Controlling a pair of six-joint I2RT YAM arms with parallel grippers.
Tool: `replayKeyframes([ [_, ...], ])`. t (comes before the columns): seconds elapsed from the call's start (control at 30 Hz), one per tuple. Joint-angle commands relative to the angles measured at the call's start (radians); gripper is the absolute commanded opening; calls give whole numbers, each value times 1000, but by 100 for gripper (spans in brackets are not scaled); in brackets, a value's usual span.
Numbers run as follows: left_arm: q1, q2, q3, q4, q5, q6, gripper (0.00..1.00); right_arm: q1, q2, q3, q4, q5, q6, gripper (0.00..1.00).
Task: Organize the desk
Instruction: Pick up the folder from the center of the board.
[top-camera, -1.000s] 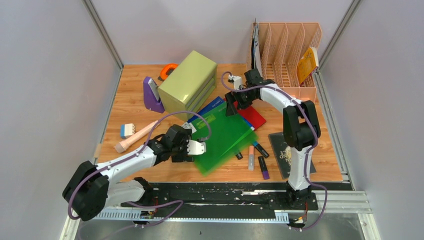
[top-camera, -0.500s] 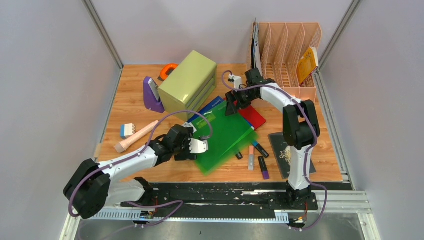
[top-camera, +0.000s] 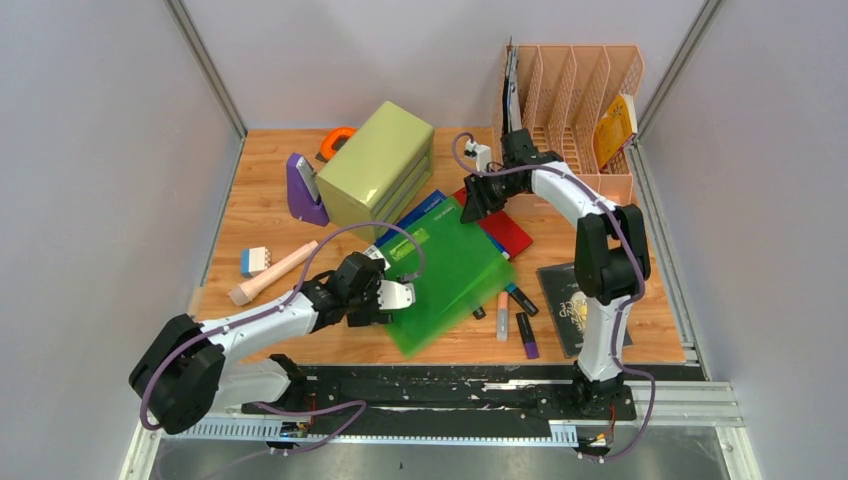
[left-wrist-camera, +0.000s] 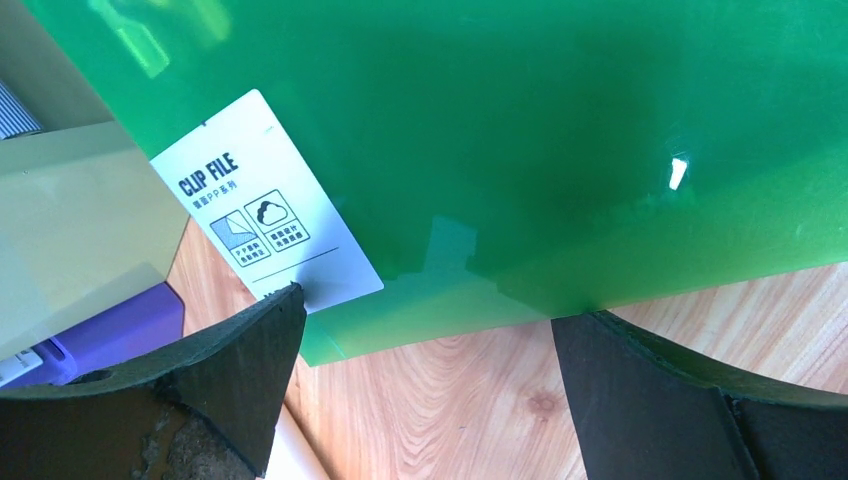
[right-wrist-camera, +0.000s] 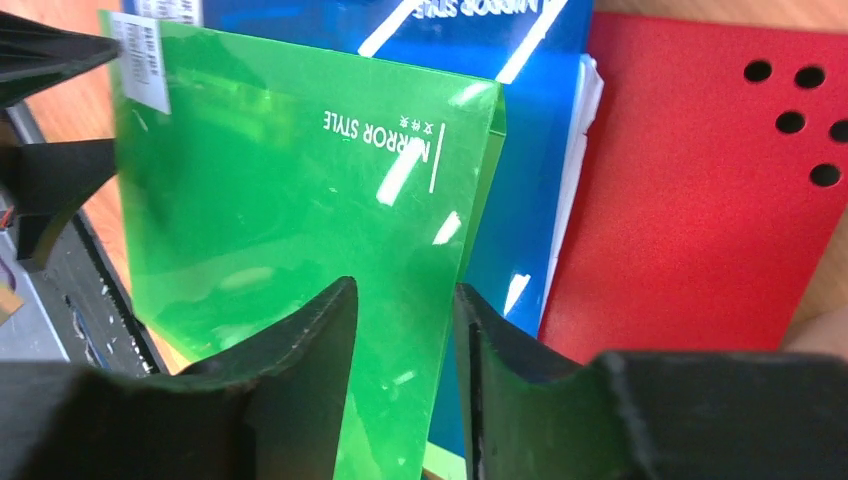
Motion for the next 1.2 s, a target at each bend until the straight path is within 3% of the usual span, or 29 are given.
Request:
replayKeyframes([
  [0.0, -10, 3, 15, 146, 29, -59, 100, 37, -127, 15, -101, -211, 5, 37],
  [0.23, -10, 9, 16, 159, 33, -72, 100, 36, -180, 9, -154, -307, 9, 19],
  [0.7, -10, 12, 20, 164, 33, -79, 100, 36, -187, -16, -289, -411, -119, 20],
  [1.03, -10, 18, 26, 162, 27, -77, 100, 50, -158, -4, -361, -376, -217, 21],
  [1.17, -10, 19, 27, 162, 25, -78, 100, 61, -147, 11, -361, -344, -206, 7],
])
